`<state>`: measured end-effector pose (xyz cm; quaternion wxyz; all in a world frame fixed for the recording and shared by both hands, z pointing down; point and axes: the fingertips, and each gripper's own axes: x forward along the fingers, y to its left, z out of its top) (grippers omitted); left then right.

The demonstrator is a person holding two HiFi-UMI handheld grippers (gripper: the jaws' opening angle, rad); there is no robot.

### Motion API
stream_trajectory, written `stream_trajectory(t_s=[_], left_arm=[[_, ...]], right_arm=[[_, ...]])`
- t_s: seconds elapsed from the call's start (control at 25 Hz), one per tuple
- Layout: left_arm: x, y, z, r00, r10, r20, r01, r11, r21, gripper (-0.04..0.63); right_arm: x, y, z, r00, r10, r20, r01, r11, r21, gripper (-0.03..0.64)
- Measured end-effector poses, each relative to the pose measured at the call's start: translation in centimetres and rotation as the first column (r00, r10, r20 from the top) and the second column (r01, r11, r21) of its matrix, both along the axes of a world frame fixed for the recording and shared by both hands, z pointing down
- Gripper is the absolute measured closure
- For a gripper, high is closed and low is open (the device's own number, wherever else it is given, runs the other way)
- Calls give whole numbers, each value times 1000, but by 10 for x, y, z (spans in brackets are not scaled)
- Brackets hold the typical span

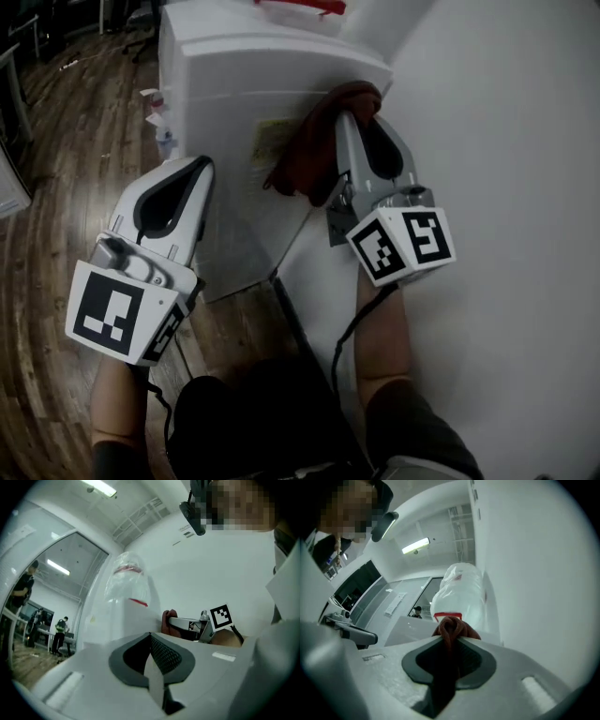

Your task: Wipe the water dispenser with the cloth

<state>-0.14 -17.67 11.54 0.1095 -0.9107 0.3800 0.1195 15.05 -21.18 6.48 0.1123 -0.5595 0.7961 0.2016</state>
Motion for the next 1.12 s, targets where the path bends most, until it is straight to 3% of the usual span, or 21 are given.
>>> stream_trajectory(t_s=[0.2,0.28,0.36,0.6,0.76,1.0,1.12], left_arm=[[0,9,-79,1000,-22,-16,24,988,153,575],[-6,10,-77,999,-37,-23,41,988,150,575],[-14,8,-54,998,-60,-23,62,994,96,575],[-28,13,48,995,-93,-24,93,996,13,575],[-34,10,144,990,-126,63,131,988,-80,575],[-42,4,255,987,-111,120,133,971,-198,575],[-47,6,306,982,-107,156,144,958,-248,575]], right_arm=[[-20,-1,-71,999,-45,-24,46,997,60,572],[-29,1,-67,998,-68,-19,69,996,54,572],[-37,4,-44,995,-94,-28,95,995,34,572],[-43,12,86,989,-149,13,149,988,-37,572],[-50,8,203,988,-156,-14,151,974,-171,572],[-54,-3,347,989,-146,-22,130,932,-338,572],[-55,4,423,988,-152,-17,128,882,-454,572]])
